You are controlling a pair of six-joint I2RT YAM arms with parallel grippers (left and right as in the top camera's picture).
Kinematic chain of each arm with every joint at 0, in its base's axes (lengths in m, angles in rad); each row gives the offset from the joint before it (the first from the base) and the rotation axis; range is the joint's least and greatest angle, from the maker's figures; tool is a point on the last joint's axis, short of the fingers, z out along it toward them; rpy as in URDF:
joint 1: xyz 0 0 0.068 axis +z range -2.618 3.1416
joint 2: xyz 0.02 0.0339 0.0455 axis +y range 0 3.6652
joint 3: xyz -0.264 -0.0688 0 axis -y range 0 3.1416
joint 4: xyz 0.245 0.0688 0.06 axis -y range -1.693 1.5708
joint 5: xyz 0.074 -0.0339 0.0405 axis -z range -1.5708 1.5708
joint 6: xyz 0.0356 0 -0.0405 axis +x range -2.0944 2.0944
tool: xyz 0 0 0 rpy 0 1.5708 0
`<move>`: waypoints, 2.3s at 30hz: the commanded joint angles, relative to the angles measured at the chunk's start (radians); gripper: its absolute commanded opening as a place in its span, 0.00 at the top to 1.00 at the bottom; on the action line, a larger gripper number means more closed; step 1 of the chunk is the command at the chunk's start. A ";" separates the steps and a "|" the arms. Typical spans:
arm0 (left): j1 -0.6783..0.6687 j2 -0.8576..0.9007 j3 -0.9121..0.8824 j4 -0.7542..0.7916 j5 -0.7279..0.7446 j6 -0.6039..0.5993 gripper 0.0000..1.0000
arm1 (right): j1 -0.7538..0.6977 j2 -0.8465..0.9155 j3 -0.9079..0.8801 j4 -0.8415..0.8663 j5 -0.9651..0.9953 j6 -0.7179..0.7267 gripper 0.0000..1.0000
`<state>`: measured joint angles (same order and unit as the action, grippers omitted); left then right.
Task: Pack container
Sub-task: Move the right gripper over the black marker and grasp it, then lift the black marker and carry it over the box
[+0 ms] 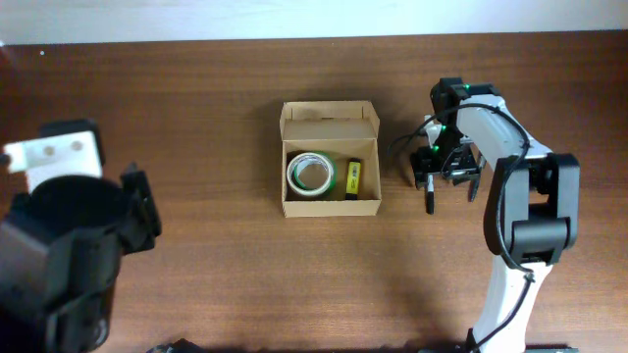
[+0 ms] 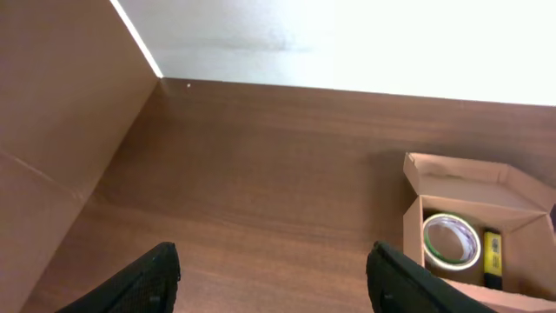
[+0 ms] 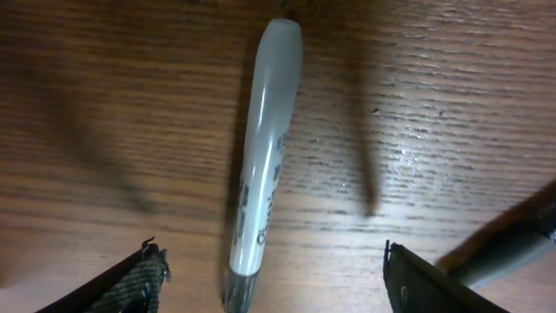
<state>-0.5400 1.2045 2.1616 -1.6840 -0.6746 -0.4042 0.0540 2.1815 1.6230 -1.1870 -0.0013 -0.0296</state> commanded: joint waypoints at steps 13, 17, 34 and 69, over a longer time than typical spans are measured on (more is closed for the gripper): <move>0.006 -0.061 -0.005 -0.003 -0.030 -0.003 0.31 | -0.004 0.051 -0.004 0.016 0.014 0.001 0.37; 0.006 -0.061 -0.005 -0.003 -0.030 -0.002 0.32 | -0.004 0.051 -0.004 0.018 0.014 0.004 0.60; 0.006 -0.061 -0.005 -0.003 -0.041 -0.002 0.32 | -0.004 0.046 -0.003 0.000 0.013 0.013 0.96; 0.006 -0.061 -0.005 -0.003 -0.109 -0.002 0.01 | 0.018 -0.650 0.163 0.098 -0.080 0.038 0.96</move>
<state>-0.5396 1.1450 2.1616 -1.6863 -0.7605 -0.4076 0.0654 1.5127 1.7943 -1.1175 -0.0170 0.0917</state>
